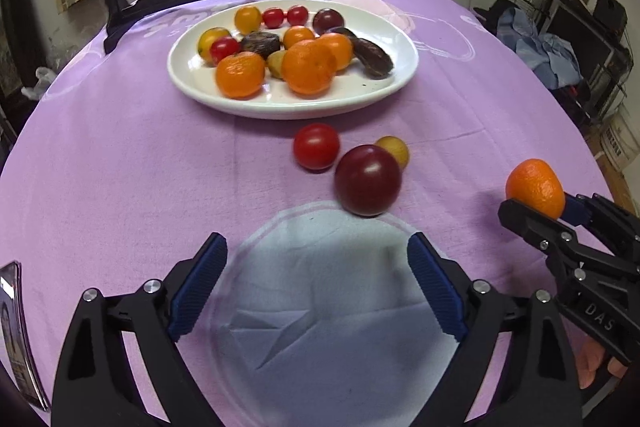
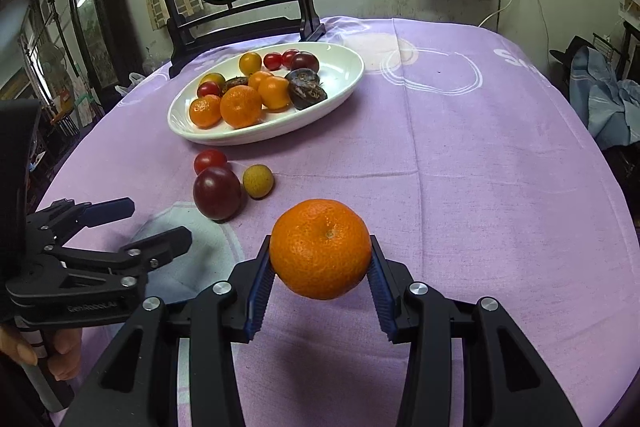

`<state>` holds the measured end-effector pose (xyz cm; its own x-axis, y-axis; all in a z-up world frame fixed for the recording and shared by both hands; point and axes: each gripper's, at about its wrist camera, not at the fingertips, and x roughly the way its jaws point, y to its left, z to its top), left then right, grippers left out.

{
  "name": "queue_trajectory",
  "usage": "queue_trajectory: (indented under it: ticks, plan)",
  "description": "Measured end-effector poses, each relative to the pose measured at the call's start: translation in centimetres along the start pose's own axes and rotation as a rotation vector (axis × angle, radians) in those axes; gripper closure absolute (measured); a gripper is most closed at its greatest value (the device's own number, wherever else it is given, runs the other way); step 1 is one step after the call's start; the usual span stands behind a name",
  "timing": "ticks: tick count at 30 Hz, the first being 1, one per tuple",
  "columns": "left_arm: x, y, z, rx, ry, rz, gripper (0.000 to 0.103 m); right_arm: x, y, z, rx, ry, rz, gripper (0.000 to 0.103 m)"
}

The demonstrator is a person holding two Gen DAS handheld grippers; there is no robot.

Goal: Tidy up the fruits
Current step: 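Grasp the dark red tomato with the left gripper while the right holds the orange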

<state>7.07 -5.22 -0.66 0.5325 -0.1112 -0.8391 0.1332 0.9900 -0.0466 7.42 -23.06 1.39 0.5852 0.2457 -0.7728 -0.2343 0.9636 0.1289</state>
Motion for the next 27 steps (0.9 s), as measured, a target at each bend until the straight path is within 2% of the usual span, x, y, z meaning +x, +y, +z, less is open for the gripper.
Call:
queue_trajectory:
  ticks: [6, 11, 15, 17, 24, 27]
  plan:
    - [1.1, -2.1, 0.8, 0.045, 0.014, 0.007, 0.014, -0.7, -0.1, 0.0, -0.005, -0.017, -0.002, 0.058]
    - [2.2, -3.0, 1.2, 0.066, 0.035, 0.002, 0.026, -1.0, 0.0, 0.0, -0.011, -0.022, -0.002, 0.058]
    - [3.0, -3.4, 1.8, 0.073, 0.042, 0.006, 0.028, -1.4, 0.2, -0.1, -0.017, -0.03, 0.008, 0.058]
    - [3.3, -3.6, 2.1, 0.076, 0.046, 0.005, 0.034, -1.6, 0.2, -0.1, -0.016, -0.035, 0.011, 0.058]
    - [3.9, -4.0, 2.7, 0.095, 0.039, 0.012, 0.035, -1.6, 0.0, 0.0, -0.003, -0.035, 0.011, 0.058]
    - [4.0, -4.0, 2.8, 0.107, 0.025, 0.0, 0.043, -1.6, 0.0, 0.0, -0.004, -0.036, 0.009, 0.058]
